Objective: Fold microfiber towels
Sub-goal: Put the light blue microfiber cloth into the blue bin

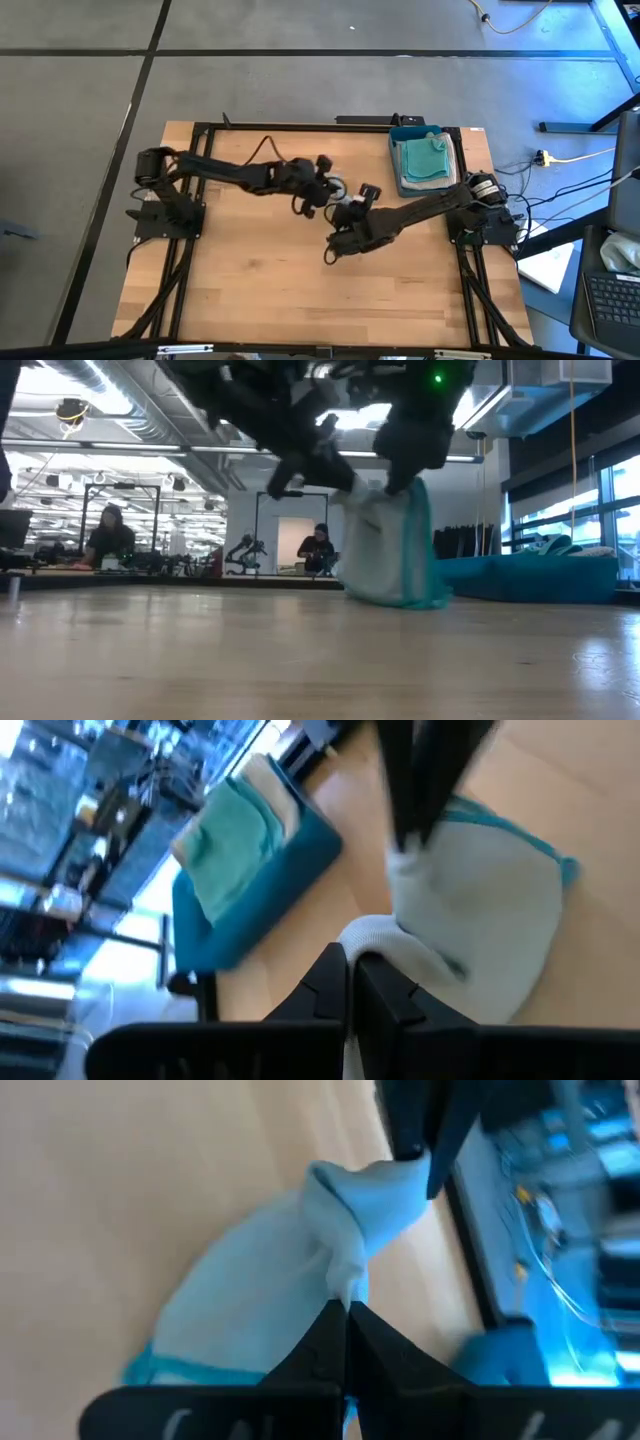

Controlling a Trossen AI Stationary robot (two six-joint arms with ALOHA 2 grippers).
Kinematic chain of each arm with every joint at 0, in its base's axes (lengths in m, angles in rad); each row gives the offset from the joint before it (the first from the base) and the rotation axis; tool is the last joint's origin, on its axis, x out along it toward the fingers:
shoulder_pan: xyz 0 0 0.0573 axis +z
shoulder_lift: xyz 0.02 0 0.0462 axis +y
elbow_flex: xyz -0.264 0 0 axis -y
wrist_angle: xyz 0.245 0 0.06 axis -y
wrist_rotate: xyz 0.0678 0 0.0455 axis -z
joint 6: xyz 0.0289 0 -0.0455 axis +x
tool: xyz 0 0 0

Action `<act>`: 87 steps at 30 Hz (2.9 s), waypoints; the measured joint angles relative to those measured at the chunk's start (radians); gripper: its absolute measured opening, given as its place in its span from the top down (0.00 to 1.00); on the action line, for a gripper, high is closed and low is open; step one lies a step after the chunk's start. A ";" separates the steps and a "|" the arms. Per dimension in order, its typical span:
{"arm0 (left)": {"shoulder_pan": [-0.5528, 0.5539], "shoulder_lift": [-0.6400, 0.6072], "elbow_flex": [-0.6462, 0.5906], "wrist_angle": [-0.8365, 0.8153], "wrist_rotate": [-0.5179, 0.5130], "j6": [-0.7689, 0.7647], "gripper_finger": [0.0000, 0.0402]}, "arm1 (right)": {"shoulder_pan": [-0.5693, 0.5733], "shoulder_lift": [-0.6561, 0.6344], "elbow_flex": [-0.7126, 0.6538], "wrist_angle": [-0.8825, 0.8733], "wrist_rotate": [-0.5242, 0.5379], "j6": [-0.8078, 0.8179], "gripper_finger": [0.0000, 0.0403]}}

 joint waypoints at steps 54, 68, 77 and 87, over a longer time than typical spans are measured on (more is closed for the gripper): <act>0.252 0.493 0.579 0.588 0.390 -0.030 1.00 | -0.309 -0.327 -0.002 -0.445 0.039 0.166 0.98; 0.231 0.719 1.086 0.163 0.341 -0.056 1.00 | -0.382 -0.604 -0.414 -0.434 -0.056 0.305 0.98; 0.223 0.848 1.259 -0.021 0.231 -0.008 1.00 | -0.391 -0.714 -0.555 -0.435 -0.099 0.387 0.98; 0.182 0.818 1.266 -0.071 0.029 0.070 1.00 | -0.322 -0.715 -0.466 -0.390 -0.179 0.362 0.98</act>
